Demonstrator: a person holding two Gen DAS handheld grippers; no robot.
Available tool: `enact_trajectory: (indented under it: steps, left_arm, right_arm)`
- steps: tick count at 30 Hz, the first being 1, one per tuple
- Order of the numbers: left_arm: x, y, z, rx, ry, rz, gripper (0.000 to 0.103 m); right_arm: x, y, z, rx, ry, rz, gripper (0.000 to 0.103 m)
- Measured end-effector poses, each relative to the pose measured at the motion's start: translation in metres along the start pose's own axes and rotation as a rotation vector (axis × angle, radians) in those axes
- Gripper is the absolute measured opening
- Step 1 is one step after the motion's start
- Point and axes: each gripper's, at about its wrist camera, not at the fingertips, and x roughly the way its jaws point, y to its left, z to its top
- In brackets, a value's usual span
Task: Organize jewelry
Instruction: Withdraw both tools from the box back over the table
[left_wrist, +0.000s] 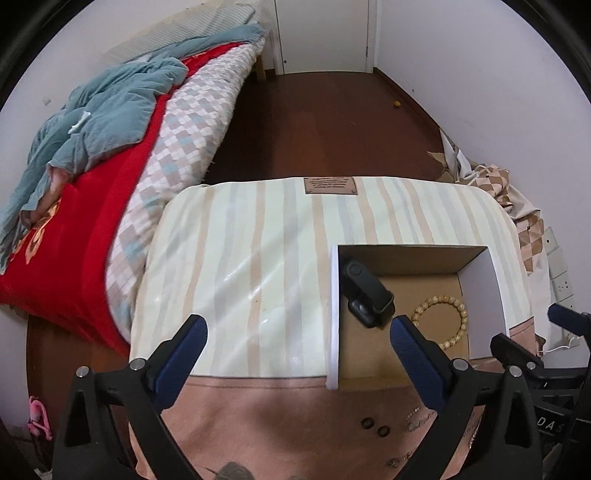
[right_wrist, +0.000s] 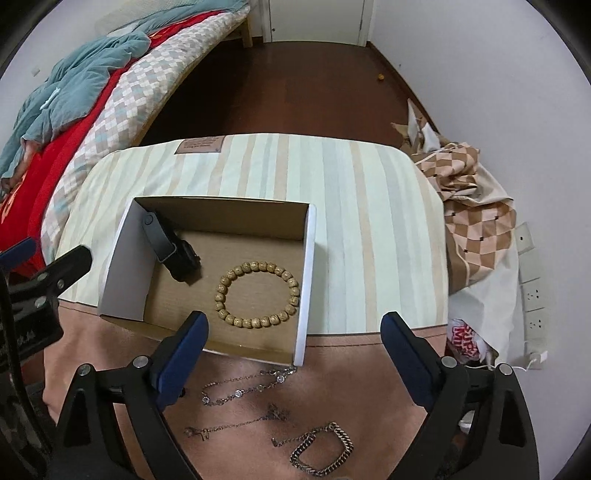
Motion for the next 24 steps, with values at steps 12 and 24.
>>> enact_trajectory:
  steps: [12, 24]
  left_arm:
    - [-0.061, -0.003, -0.027, -0.011, -0.094, 0.042, 0.101]
    - [-0.127, -0.001, -0.058, -0.019, -0.189, 0.049, 0.101]
  right_arm:
    - [-0.059, 0.005, -0.027, 0.019, -0.079, 0.007, 0.101]
    - [-0.128, 0.006, -0.059, 0.038, -0.198, -0.001, 0.103]
